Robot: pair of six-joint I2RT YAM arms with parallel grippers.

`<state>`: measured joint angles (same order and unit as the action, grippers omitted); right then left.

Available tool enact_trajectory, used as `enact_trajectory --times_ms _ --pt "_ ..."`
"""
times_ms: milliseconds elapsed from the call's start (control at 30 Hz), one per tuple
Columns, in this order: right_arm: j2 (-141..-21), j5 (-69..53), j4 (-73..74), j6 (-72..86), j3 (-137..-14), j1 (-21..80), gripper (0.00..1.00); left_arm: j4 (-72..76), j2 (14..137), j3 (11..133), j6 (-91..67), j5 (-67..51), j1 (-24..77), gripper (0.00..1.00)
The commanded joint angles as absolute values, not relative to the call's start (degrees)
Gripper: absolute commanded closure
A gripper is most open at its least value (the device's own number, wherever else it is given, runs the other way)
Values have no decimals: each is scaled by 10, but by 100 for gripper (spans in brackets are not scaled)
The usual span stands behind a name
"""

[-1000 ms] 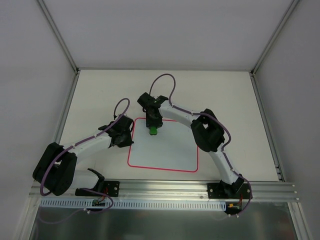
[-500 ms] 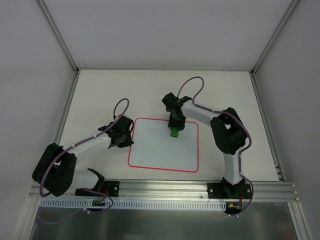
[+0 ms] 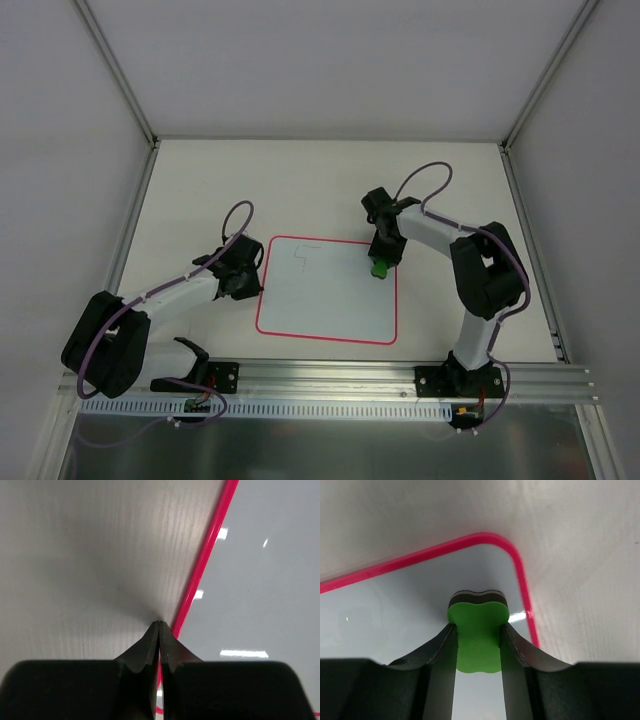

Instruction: Erase the whiteboard

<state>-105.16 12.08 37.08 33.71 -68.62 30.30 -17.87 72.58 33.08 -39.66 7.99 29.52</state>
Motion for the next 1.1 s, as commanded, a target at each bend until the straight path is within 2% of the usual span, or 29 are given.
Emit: enact_trajectory --times_ms 0,300,467,533,567,600,633,700,767,867,900,933,1000,1033,1067 --pt "-1116 89 384 330 -704 364 100 -209 722 323 -400 87 290 100" --pt "-1275 36 437 338 -904 513 100 -209 715 325 -399 83 290 100" --pt "-1272 55 448 338 -929 529 99 -209 705 327 -398 82 290 100" --pt "-1258 67 447 335 -926 529 94 -210 698 331 -396 82 290 98" --pt "-1241 79 448 331 -923 529 92 -210 695 335 -396 81 290 88" --pt "-1233 85 447 327 -923 529 90 -211 693 337 -395 80 290 84" --pt "-1224 90 448 323 -922 529 84 -213 687 339 -395 80 290 80" --pt "-1207 108 448 316 -921 529 76 -216 683 346 -395 77 290 67" --pt "-1185 119 447 305 -922 528 63 -224 674 352 -395 76 290 55" --pt "-1156 117 447 294 -918 524 48 -235 665 365 -396 81 290 41" --pt "-1146 120 448 291 -915 522 46 -242 664 373 -397 83 290 31" --pt "-1137 123 447 287 -911 519 39 -245 657 376 -397 83 289 26" --pt "-1102 127 441 273 -890 509 32 -250 652 389 -399 83 291 18" --pt "-1091 121 429 267 -880 505 27 -256 650 394 -399 81 292 10" --pt "-1069 105 422 258 -859 502 26 -258 650 399 -399 82 295 7"
